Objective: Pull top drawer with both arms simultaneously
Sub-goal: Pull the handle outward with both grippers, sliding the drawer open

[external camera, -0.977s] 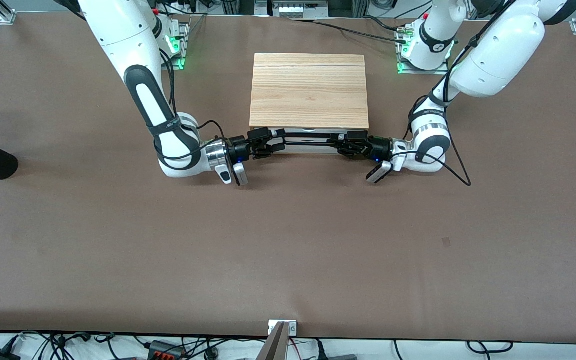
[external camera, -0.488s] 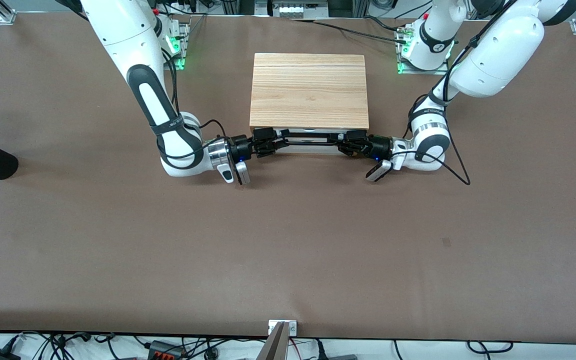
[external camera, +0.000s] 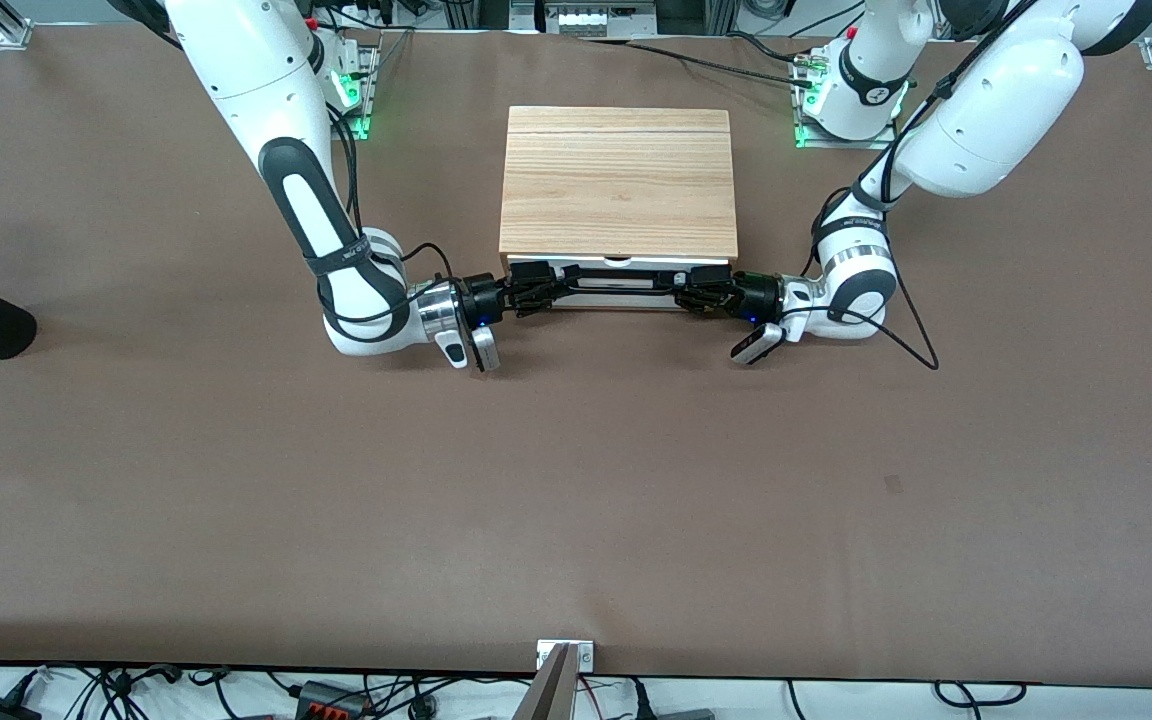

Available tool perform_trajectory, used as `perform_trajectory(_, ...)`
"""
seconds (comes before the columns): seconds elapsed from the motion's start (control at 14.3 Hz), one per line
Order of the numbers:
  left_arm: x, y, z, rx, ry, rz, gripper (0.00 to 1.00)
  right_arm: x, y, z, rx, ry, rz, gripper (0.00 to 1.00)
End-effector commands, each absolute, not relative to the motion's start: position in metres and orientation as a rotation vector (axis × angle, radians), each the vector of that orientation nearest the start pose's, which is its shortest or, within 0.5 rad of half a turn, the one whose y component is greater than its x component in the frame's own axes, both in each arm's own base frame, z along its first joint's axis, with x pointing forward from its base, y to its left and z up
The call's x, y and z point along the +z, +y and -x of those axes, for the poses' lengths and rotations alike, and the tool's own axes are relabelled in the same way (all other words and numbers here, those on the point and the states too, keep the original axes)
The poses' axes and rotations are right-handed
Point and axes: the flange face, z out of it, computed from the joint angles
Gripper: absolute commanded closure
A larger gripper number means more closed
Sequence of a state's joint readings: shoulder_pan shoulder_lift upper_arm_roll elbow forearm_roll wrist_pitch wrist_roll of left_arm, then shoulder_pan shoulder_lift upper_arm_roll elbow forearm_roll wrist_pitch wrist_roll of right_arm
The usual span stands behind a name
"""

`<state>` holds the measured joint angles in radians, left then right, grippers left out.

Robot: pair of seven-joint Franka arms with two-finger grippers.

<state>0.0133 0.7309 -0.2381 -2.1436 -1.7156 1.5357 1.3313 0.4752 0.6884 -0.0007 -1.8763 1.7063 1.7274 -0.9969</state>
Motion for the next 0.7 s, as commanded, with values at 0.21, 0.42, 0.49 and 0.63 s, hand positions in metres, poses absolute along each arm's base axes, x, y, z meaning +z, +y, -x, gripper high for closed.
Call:
perform_trajectory(0.21, 0.1188, -0.2313, -0.4705, 0.038, -0.025, -1.313, 0.84, 0.163, 0.365, -0.5016, 0.162, -0.262, 1.6, 0.65)
perform_trajectory(0.42, 0.1173, -0.231, -0.4731, 0.04, -0.023, -1.312, 0.84, 0.1605, 0.3641, -0.5012, 0.138, -0.287, 1.593, 0.98)
perform_trajectory(0.49, 0.1175, -0.231, -0.473, 0.041, -0.025, -1.31, 0.84, 0.161, 0.3643, -0.5017, 0.137, -0.288, 1.593, 1.0)
perform_trajectory(0.63, 0.1174, -0.231, -0.4731, 0.042, -0.024, -1.312, 0.84, 0.1651, 0.3663, -0.5054, 0.129, -0.298, 1.589, 1.0)
